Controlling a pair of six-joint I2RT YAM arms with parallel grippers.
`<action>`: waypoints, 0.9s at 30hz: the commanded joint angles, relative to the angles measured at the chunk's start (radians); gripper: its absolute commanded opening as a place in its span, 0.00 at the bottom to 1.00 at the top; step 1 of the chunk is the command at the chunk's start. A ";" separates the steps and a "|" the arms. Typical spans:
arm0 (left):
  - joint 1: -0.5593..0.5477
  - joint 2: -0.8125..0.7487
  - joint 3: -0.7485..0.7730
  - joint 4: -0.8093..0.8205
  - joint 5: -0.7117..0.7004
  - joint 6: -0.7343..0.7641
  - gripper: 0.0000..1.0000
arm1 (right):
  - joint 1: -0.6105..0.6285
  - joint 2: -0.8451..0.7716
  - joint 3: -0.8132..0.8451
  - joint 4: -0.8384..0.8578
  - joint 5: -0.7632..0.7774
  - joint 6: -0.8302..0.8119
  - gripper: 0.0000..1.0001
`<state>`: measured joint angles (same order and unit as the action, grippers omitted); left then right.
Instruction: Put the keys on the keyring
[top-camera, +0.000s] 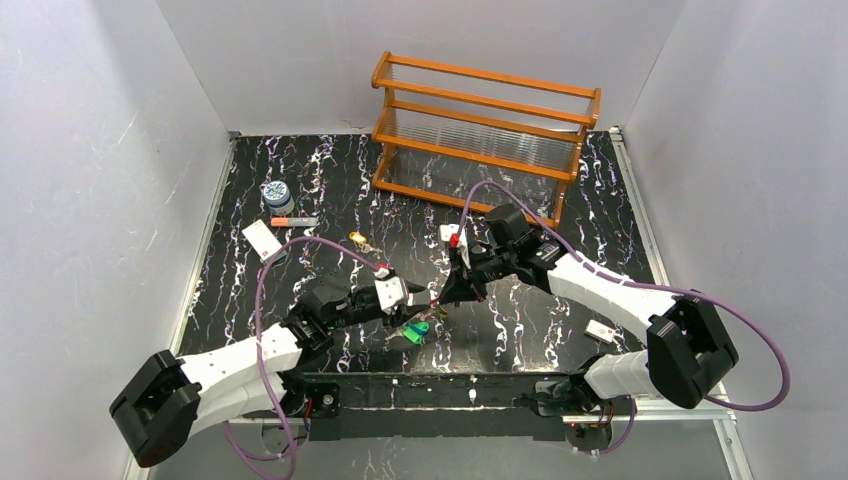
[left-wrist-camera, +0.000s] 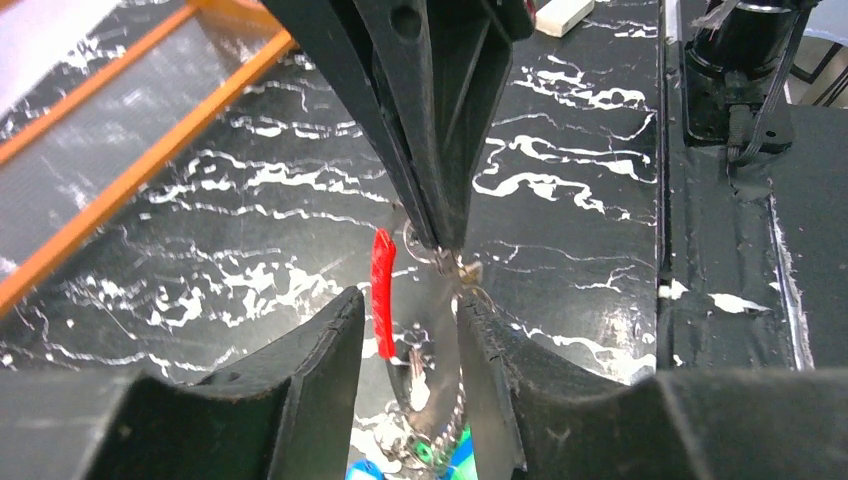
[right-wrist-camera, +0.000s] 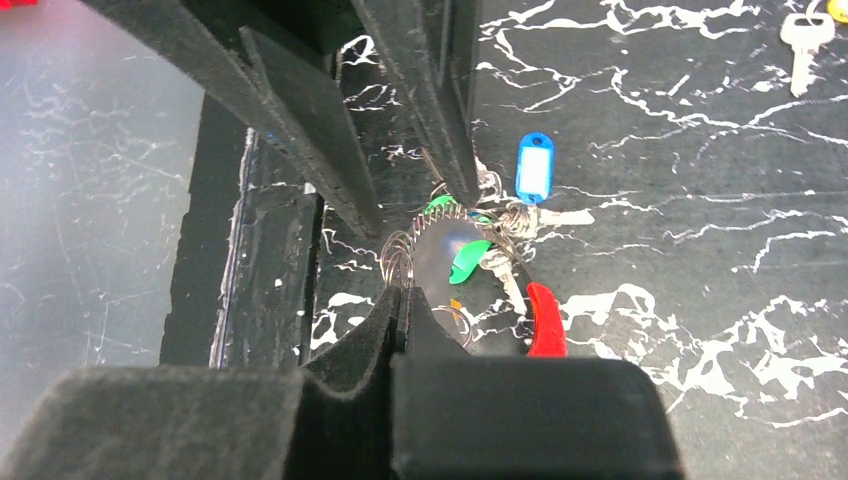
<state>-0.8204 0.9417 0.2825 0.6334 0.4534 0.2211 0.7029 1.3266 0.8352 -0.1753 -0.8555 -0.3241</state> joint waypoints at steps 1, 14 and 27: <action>-0.008 0.029 -0.010 0.141 0.059 0.070 0.36 | 0.008 -0.023 -0.011 0.002 -0.117 -0.096 0.01; -0.025 0.144 0.035 0.147 0.102 0.052 0.32 | 0.014 -0.013 0.005 0.026 -0.118 -0.076 0.01; -0.040 0.216 0.076 0.164 0.094 -0.034 0.21 | 0.021 -0.004 0.007 0.044 -0.109 -0.061 0.01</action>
<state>-0.8543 1.1381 0.3210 0.7643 0.5419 0.2214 0.7147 1.3285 0.8246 -0.1780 -0.9424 -0.3923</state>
